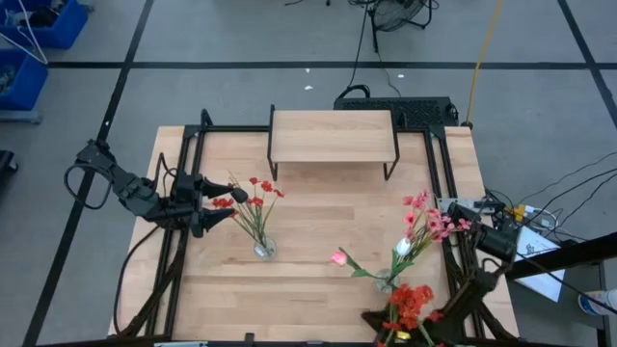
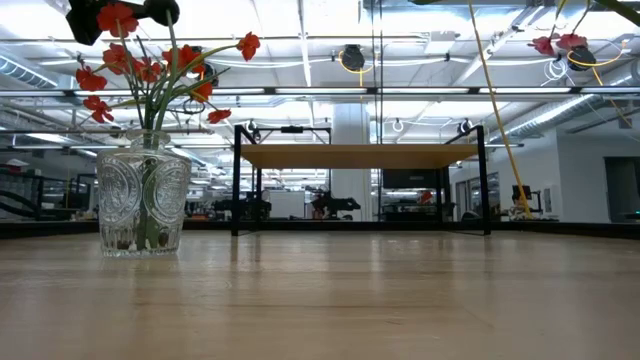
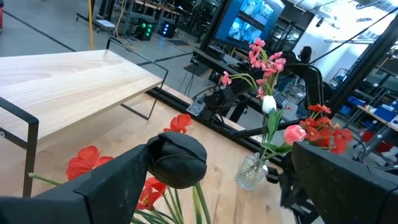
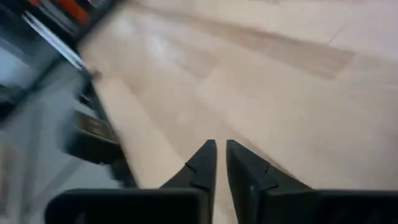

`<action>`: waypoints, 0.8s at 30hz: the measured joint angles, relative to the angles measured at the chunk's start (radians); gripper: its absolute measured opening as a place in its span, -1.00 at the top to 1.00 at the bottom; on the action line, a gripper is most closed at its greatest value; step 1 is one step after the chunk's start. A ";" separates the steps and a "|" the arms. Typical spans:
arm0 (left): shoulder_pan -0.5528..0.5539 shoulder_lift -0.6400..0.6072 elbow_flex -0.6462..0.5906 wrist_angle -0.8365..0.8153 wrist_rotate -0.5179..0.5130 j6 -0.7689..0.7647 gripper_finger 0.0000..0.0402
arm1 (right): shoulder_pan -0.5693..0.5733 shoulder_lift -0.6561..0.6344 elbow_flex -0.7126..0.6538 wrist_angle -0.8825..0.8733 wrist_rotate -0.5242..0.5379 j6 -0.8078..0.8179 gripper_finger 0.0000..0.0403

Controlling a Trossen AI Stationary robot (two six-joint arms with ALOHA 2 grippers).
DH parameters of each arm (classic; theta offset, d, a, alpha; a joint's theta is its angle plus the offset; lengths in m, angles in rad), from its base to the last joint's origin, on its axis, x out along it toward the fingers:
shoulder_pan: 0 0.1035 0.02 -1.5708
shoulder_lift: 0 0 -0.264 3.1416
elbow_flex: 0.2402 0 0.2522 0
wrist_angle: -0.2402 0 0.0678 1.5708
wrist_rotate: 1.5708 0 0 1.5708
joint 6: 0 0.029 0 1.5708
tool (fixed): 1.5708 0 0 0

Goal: Pick and place flowers into a vace then onto a shelf
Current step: Put the right transparent vase with flowers on the shelf

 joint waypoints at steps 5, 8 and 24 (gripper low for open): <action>0.000 0.000 0.000 0.005 0.000 0.000 -0.99 | 0.040 -0.002 0.019 -0.113 0.006 0.096 0.91; 0.000 0.000 0.000 0.006 0.000 -0.001 -0.99 | 0.028 -0.002 0.067 -0.305 -0.065 0.196 0.94; 0.000 0.000 0.000 0.007 0.000 0.000 -0.99 | 0.135 0.003 0.090 -0.463 0.052 0.266 0.97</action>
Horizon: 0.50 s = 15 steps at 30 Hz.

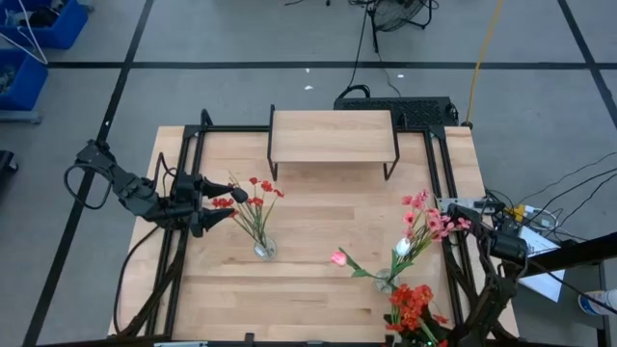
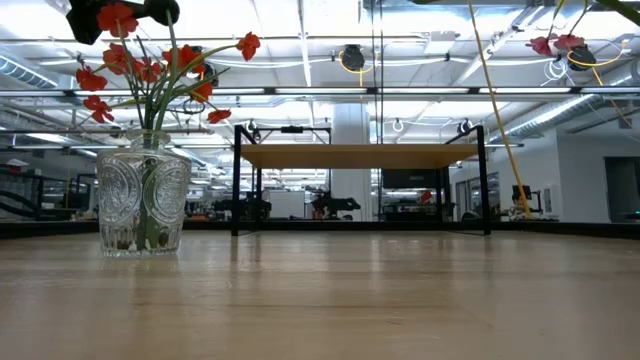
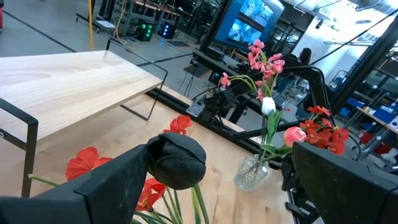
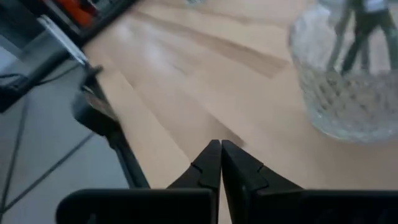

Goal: Pick and place flowers into a vace then onto a shelf
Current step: Put the right transparent vase with flowers on the shelf

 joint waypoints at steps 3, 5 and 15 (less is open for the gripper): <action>0.000 0.000 0.000 0.000 0.000 0.000 -0.99 | -0.030 0.000 0.002 -0.059 -0.038 0.058 0.94; 0.000 0.000 0.000 0.000 0.000 0.000 -0.99 | -0.050 0.003 0.002 -0.103 -0.036 0.069 0.90; 0.000 0.000 0.000 0.000 0.000 0.000 -0.99 | -0.078 0.009 -0.002 -0.233 0.018 0.070 0.50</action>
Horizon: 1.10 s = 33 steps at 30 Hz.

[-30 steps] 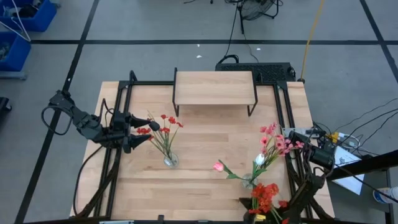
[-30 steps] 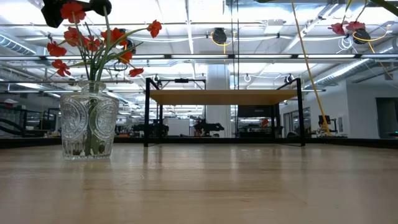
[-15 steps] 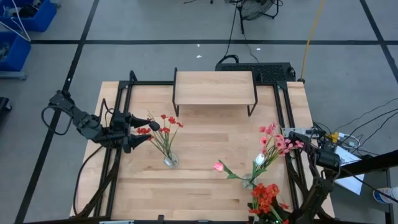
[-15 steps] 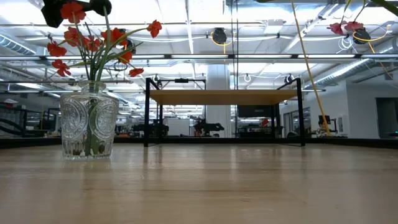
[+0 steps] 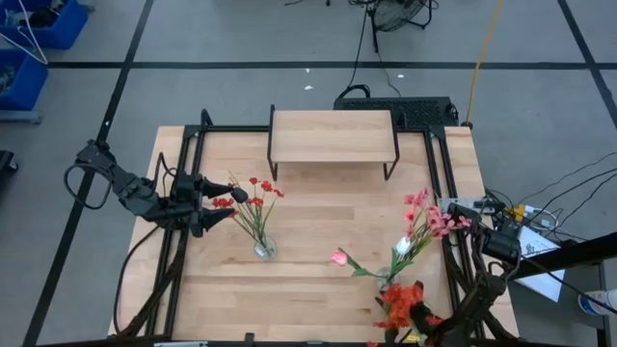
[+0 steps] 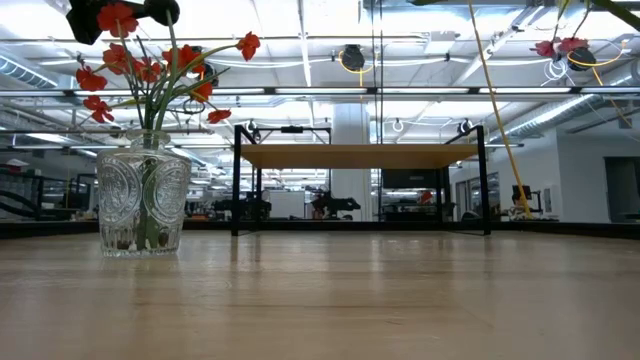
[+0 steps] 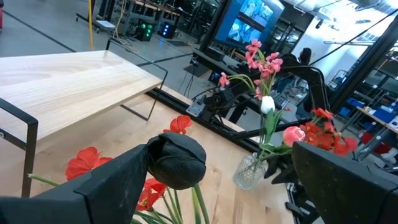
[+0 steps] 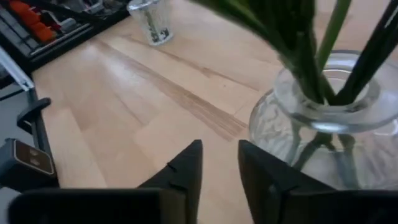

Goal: Pick and place flowers into a vace then onto a shelf
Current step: Put the right transparent vase with flowers on the shelf

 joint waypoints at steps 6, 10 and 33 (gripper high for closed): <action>0.000 0.000 0.000 0.000 0.000 0.000 -0.99 | -0.002 0.003 0.000 -0.008 -0.008 0.003 0.17; 0.000 0.000 0.000 0.000 0.000 0.000 -0.99 | -0.002 0.003 0.000 -0.022 -0.007 0.001 0.06; 0.000 0.000 0.000 0.000 0.000 0.000 -0.99 | -0.008 0.003 0.019 0.025 0.001 0.053 0.15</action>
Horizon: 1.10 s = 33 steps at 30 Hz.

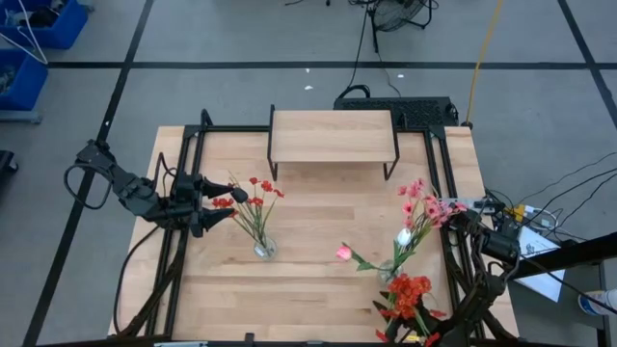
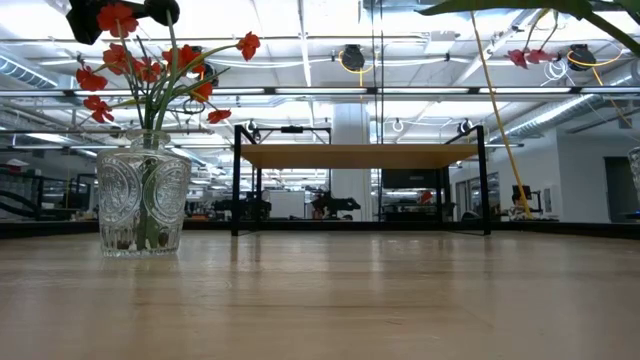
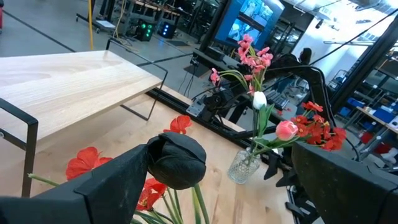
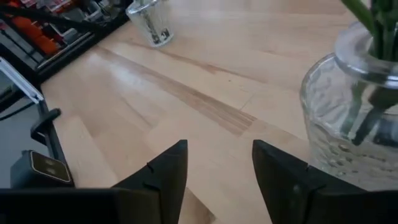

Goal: Pick and place flowers into a vace then onto a shelf
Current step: Put the right transparent vase with flowers on the shelf

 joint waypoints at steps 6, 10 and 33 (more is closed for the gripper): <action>0.000 0.000 0.000 0.000 0.000 0.000 -0.99 | -0.016 -0.001 0.004 -0.064 -0.080 0.005 0.14; 0.000 0.000 0.000 0.000 0.000 0.000 -0.99 | -0.038 -0.002 0.004 -0.097 -0.113 0.021 0.10; 0.000 0.000 0.000 0.000 0.000 0.000 -0.99 | -0.067 0.071 0.033 -0.044 -0.167 0.065 -0.05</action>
